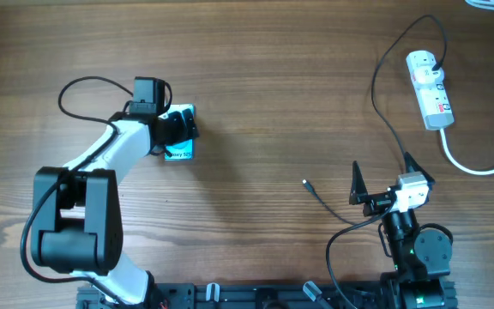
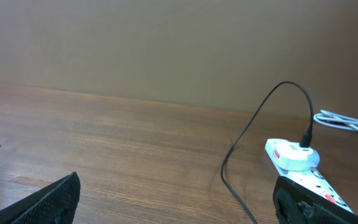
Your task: Plug charger to phone and switch on socket
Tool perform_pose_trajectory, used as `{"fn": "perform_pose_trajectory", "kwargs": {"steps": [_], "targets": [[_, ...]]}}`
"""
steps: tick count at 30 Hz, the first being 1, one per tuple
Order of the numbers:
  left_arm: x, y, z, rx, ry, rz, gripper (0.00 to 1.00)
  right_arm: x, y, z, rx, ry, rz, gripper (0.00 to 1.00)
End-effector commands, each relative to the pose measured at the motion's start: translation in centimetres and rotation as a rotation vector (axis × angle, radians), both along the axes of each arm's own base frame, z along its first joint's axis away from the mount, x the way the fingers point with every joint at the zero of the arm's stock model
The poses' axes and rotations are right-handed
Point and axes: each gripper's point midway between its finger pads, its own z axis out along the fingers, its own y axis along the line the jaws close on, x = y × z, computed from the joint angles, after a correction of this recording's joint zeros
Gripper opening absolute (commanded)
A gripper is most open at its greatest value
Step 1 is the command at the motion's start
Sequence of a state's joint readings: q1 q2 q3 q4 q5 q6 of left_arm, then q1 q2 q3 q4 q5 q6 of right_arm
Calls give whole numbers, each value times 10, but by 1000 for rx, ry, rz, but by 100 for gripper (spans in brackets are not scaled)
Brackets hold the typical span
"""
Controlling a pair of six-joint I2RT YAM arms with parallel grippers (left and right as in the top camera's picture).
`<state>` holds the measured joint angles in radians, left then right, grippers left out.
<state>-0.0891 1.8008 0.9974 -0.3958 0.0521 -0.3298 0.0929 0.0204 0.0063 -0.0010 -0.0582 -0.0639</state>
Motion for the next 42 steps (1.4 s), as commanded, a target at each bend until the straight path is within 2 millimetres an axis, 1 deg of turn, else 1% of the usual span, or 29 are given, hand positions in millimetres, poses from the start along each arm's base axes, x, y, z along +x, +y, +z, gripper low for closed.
{"fn": "perform_pose_trajectory", "kwargs": {"steps": [1, 5, 10, 12, 17, 24, 42], "targets": [[-18, -14, -19, -46, 67, -44, 100, 0, -4, 1, 12, -3, -20, 100], [-24, -21, -20, -43, 89, -65, 100, 0, -4, 1, 12, -3, -20, 100], [-26, -31, -20, -36, 89, -94, 100, 0, -4, 1, 12, -3, -20, 100], [-26, -29, -21, -8, 89, -92, 100, 0, -4, 1, 12, -3, -20, 100], [-33, -29, -23, -5, 116, -97, 100, 0, -4, 1, 12, -3, -20, 100], [-28, -30, -21, -7, 94, -97, 100, 0, -4, 1, 12, -3, -20, 100], [-27, -26, -21, 14, 92, -90, 100, 0, -4, 1, 12, -3, -20, 100]]}}
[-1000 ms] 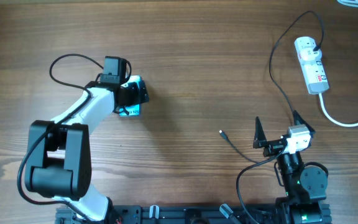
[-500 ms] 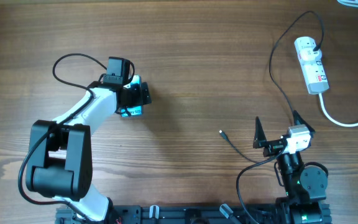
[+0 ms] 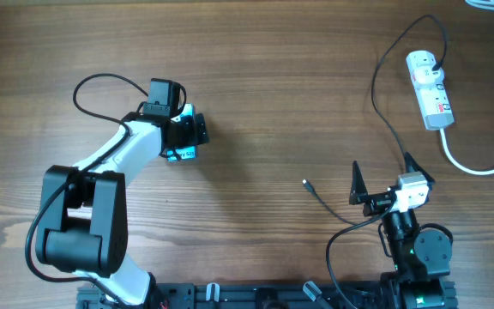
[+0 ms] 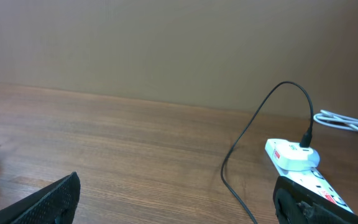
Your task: Plug charger to phone and switch on socket
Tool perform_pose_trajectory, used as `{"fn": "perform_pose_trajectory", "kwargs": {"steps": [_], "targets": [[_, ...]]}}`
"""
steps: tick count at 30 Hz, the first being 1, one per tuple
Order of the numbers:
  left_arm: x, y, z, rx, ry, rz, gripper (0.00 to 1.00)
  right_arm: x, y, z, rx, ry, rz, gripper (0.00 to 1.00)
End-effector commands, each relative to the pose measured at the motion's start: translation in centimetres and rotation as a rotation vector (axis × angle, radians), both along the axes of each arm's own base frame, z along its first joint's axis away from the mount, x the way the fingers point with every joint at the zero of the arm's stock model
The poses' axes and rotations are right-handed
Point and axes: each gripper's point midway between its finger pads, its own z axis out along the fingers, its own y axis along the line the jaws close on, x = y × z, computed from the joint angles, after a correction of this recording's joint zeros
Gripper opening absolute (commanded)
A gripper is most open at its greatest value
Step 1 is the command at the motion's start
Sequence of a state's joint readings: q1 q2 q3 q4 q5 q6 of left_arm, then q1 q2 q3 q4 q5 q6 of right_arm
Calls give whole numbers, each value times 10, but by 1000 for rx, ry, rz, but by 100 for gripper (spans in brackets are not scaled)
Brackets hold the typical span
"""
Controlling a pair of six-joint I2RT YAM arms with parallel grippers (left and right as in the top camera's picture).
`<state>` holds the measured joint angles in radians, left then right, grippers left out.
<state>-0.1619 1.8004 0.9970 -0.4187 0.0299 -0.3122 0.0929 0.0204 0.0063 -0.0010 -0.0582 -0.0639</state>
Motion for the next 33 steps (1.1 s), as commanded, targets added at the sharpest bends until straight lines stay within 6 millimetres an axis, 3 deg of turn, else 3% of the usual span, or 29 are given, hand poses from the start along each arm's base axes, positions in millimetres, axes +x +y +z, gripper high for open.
{"fn": "perform_pose_trajectory", "kwargs": {"steps": [1, 19, 27, 33], "targets": [[-18, -3, -19, -13, 74, -7, 100, 0, -4, 1, 12, -3, -20, 100], [-15, -4, -18, -15, 60, -7, 100, 0, -4, 1, 12, -3, -20, 100], [1, -6, -13, -26, -8, -8, 100, 0, -4, 1, 12, -3, -20, 100], [-1, -6, -14, -25, 0, -8, 100, 0, -4, 1, 12, -3, -20, 100]]}}
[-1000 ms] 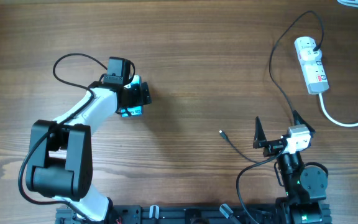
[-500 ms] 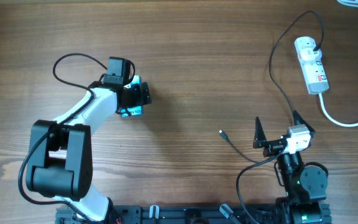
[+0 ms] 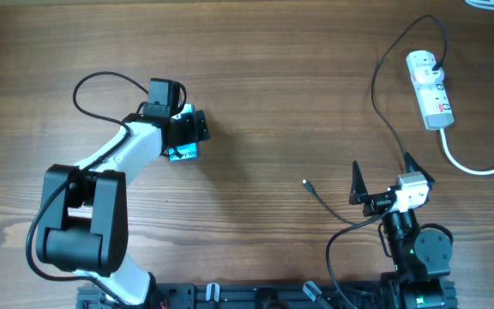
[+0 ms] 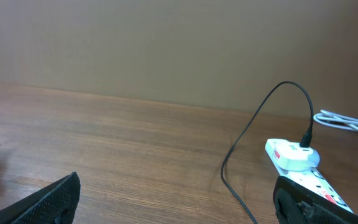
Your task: Plug charger to phone and switch on socket
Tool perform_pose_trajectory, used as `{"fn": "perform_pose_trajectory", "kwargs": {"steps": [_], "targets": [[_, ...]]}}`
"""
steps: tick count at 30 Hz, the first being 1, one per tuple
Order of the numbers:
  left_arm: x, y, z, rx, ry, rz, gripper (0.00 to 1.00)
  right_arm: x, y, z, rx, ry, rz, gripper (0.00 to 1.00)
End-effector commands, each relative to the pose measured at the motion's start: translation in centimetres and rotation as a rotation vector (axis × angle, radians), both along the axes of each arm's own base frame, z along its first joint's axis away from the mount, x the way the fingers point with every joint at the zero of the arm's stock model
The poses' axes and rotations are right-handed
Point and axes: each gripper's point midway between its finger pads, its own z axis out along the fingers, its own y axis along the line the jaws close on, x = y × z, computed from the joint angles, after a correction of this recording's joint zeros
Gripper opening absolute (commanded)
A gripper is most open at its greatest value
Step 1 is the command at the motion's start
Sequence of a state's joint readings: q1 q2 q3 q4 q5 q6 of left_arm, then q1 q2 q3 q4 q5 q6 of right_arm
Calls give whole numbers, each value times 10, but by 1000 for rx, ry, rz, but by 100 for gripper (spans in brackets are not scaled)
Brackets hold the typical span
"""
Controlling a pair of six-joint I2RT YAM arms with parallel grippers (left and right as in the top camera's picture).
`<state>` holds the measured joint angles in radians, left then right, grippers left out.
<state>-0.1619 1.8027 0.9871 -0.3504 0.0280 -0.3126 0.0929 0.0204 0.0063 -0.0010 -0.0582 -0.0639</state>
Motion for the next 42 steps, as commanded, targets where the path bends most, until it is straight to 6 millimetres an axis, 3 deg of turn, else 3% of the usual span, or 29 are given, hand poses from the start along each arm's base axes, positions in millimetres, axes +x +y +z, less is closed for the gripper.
{"fn": "perform_pose_trajectory", "kwargs": {"steps": [1, 18, 23, 27, 31, 34, 42], "targets": [[-13, -5, -16, -18, 58, -10, 100, 0, -4, 1, 12, -3, -20, 100], [-16, -4, -17, -16, 70, -6, 100, 0, -4, 1, 12, -3, -20, 100], [-4, -5, -13, -21, 19, -6, 100, 0, -4, 1, 12, -3, -20, 100], [19, -6, 1, -18, -69, 3, 100, 0, -4, 1, 12, -3, -20, 99], [29, 2, 14, 27, -81, 27, 100, 0, -4, 1, 12, -3, -20, 100], [22, 12, 10, 81, -51, 48, 100, 0, -4, 1, 12, -3, -20, 100], [3, 12, 1, 84, 32, 37, 100, 0, -4, 1, 12, -3, -20, 100]]}}
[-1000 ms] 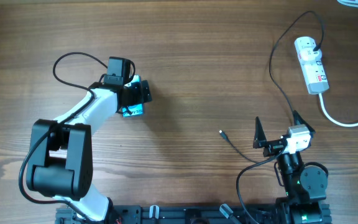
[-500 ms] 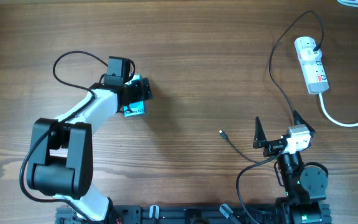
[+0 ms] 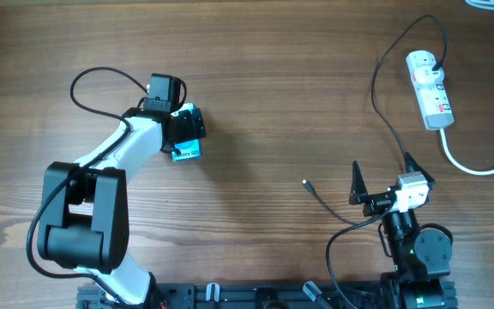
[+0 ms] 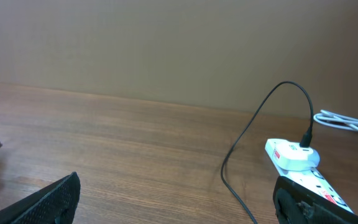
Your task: Plug charger to phone and switch on socket
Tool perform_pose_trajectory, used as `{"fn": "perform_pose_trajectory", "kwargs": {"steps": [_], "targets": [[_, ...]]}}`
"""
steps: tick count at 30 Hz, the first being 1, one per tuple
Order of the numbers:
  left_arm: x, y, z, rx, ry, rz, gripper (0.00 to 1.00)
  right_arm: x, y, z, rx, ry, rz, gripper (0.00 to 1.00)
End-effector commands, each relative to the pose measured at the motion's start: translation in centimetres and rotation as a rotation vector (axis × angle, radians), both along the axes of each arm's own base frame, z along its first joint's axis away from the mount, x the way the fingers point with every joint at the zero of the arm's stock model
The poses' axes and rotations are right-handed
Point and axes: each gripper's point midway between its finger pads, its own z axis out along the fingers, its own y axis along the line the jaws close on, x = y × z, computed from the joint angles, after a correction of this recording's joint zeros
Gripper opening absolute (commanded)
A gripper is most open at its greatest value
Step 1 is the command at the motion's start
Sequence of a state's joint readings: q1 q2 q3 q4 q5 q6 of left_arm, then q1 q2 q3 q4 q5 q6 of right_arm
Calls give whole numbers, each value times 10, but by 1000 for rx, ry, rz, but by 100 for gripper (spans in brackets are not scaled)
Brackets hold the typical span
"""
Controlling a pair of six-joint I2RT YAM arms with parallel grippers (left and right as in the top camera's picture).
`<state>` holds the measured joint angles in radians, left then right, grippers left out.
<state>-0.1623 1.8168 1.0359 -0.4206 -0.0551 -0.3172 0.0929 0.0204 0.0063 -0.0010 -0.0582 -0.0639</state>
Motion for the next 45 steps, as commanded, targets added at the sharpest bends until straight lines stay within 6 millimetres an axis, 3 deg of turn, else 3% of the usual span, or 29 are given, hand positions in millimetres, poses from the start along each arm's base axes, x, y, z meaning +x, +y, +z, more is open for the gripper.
{"fn": "perform_pose_trajectory", "kwargs": {"steps": [1, 10, 15, 25, 30, 33, 39, 45], "targets": [[0, -3, -2, -1, 11, 0, 100, 0, -4, 1, 12, -3, -20, 100], [-3, -5, -3, -17, 23, -9, 100, 0, -4, 1, 12, -3, -20, 100], [15, -8, 4, -28, -56, -14, 100, 0, -4, 1, 12, -3, -20, 100], [9, -7, 2, -26, -22, -5, 100, 0, -4, 1, 12, -3, -20, 100], [29, -9, 38, -21, -37, -3, 100, 0, -4, 1, 12, -3, -20, 100], [34, -8, 49, -16, -35, 1, 100, 0, -4, 1, 12, -3, -20, 100], [11, -6, 11, 8, 140, 4, 100, 0, -4, 1, 12, -3, -20, 100], [9, -3, -15, 19, 184, 33, 100, 0, -4, 1, 12, -3, -20, 100]]}}
